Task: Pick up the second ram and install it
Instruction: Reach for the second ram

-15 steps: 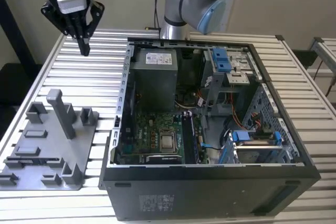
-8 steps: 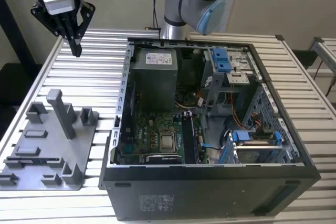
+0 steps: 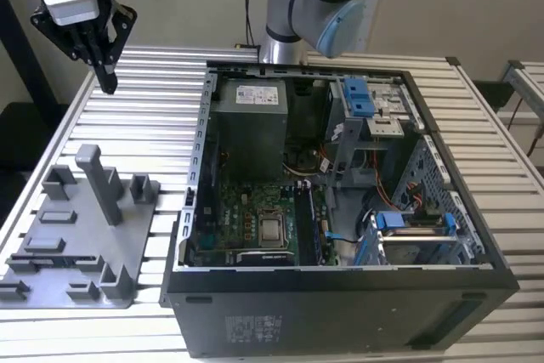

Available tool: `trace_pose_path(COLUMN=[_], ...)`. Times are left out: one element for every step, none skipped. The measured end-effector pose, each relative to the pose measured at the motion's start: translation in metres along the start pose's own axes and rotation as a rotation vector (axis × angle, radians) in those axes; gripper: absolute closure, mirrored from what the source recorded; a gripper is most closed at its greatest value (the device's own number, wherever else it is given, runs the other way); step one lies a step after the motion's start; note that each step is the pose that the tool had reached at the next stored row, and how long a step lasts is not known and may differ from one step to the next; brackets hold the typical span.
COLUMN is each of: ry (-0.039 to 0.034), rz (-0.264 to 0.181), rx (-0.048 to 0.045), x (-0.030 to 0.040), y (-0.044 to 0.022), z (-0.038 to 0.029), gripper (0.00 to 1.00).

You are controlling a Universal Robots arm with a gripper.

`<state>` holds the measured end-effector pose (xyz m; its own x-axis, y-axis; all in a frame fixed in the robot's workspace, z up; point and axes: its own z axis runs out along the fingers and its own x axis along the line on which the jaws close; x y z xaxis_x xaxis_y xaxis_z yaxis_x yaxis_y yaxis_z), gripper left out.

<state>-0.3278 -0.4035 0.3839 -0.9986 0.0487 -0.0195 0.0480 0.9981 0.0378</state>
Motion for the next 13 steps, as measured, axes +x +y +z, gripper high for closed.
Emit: trace_pose_path(ry=[0.0001,0.0001,0.0001,0.0001,0.0001,0.0002,0.0001,0.0001,0.0001,0.0002,0.0002,0.0002,0.0003], rz=[-0.001,-0.001,-0.002,-0.002,-0.003,-0.003,-0.004,-0.004,-0.005,-0.006,-0.006,-0.007,-0.007], rx=[0.0002,0.0003,0.0005,0.0006,0.0008,0.0010,0.0011,0.0013,0.0014,0.0016,0.0018,0.0021,0.0024], x=[0.0028,0.0056,0.0084,0.0112,0.0140,0.0171,0.0199,0.0227,0.0256,0.0285,0.0314,0.0345,0.0374], y=[-0.0003,-0.0006,-0.0009,-0.0012,-0.0015,-0.0018,-0.0021,-0.0024,-0.0026,-0.0029,-0.0031,-0.0034,-0.0036], z=[0.0001,0.0003,0.0004,0.0005,0.0007,0.0008,0.0010,0.0011,0.0013,0.0014,0.0015,0.0016,0.0017], gripper=[0.89,0.89,0.89,0.89,0.89,0.89,0.89,0.89,0.89,0.89,0.89,0.89,0.89])
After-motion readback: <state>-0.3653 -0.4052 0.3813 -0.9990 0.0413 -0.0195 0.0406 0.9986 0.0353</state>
